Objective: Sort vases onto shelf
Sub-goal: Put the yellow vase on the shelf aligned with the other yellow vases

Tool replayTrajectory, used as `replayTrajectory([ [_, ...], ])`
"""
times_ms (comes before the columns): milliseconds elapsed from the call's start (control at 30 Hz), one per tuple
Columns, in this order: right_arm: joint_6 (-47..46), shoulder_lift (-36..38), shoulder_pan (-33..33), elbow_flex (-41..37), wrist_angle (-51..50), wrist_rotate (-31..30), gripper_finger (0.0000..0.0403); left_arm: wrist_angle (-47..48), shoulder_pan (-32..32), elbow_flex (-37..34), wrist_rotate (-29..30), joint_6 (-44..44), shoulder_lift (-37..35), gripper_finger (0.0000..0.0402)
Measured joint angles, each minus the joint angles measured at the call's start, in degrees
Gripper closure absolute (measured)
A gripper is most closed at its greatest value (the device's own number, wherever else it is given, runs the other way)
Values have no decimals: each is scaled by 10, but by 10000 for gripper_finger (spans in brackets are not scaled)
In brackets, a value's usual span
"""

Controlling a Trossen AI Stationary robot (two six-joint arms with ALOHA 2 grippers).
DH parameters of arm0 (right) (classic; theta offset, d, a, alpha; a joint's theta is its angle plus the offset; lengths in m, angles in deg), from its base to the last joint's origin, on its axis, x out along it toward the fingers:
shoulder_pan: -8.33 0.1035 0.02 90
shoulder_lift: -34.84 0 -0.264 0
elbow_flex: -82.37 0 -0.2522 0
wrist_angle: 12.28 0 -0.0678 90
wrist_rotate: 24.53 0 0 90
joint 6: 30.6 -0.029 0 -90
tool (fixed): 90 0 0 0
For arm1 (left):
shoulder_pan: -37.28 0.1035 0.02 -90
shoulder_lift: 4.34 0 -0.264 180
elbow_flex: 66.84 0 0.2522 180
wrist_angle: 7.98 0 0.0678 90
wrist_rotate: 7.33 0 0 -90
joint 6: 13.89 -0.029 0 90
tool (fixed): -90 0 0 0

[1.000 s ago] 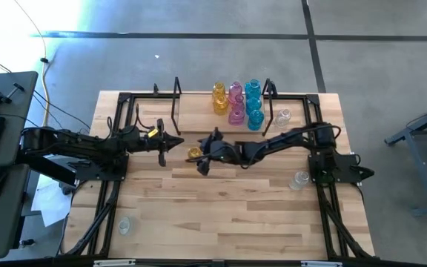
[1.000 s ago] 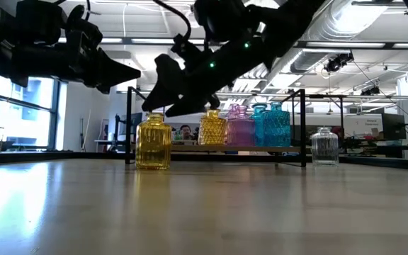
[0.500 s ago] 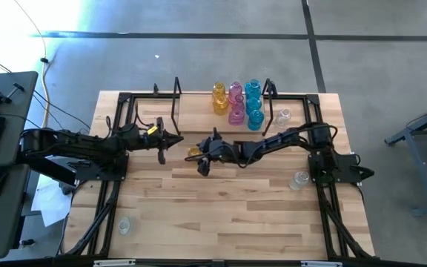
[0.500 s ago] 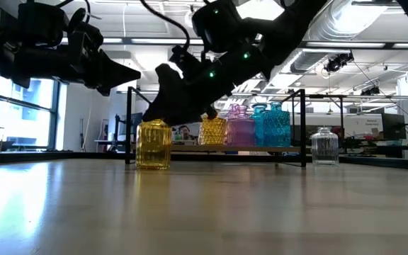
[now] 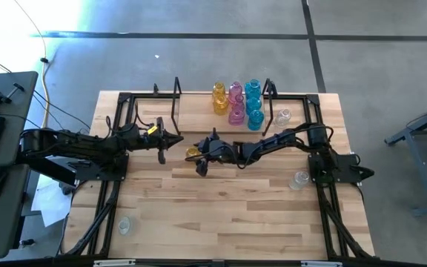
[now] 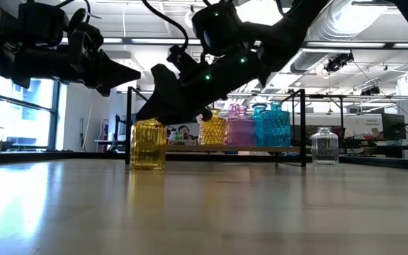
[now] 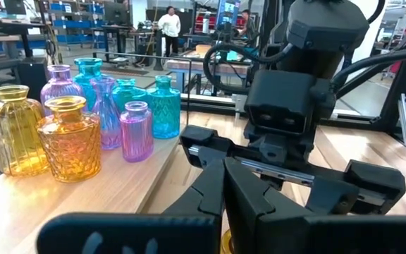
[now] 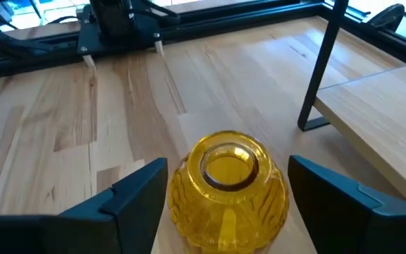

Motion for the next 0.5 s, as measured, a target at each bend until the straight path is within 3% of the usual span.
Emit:
replayTrajectory([
  [367, 11, 0, 0, 0, 15, 0, 129, 0, 0, 0, -1, 3, 0, 401],
  [500, 16, 0, 0, 0, 14, -8, 154, 0, 0, 0, -1, 3, 0, 401],
])
